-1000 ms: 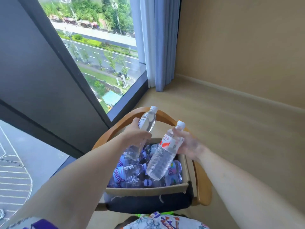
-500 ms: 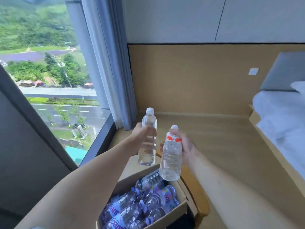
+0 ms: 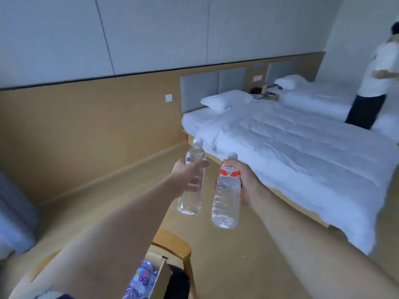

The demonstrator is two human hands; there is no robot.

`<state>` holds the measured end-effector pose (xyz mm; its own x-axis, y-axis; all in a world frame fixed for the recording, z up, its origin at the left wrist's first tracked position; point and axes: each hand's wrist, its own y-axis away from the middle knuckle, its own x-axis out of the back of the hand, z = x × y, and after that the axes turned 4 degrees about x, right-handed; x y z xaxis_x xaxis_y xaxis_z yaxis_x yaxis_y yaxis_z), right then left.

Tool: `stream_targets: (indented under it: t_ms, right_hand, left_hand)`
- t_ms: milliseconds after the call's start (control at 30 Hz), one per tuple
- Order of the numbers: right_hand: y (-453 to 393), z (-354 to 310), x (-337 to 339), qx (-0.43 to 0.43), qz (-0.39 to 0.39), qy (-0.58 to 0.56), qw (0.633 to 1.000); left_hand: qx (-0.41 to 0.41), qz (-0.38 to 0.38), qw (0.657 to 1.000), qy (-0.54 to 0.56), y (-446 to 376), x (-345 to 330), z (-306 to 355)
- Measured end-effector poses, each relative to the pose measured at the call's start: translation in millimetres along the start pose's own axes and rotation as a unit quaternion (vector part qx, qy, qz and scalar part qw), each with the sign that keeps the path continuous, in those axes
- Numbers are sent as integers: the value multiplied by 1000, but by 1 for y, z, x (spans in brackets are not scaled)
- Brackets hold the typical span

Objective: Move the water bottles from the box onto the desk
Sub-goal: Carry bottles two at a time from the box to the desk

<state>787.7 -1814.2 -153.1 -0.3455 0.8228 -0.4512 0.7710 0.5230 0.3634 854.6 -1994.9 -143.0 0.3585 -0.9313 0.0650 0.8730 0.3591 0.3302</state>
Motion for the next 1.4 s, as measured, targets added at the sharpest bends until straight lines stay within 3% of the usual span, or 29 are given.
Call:
stream_targets:
  t_ms: [300, 700, 1133, 1400]
  right_hand:
    - [110, -82, 179, 127, 148, -63, 979]
    - [299, -136, 421, 223, 266, -127, 929]
    - [449, -137, 610, 283, 440, -227, 821]
    - [482, -191, 727, 281, 581, -243, 725]
  left_hand:
    - [-37, -186, 981, -47, 6, -236, 41]
    - [-37, -401, 909, -107, 90, -561, 38]
    - [-23, -594, 777, -207, 172, -842, -2]
    - [-41, -668, 703, -241, 170, -1020, 3]
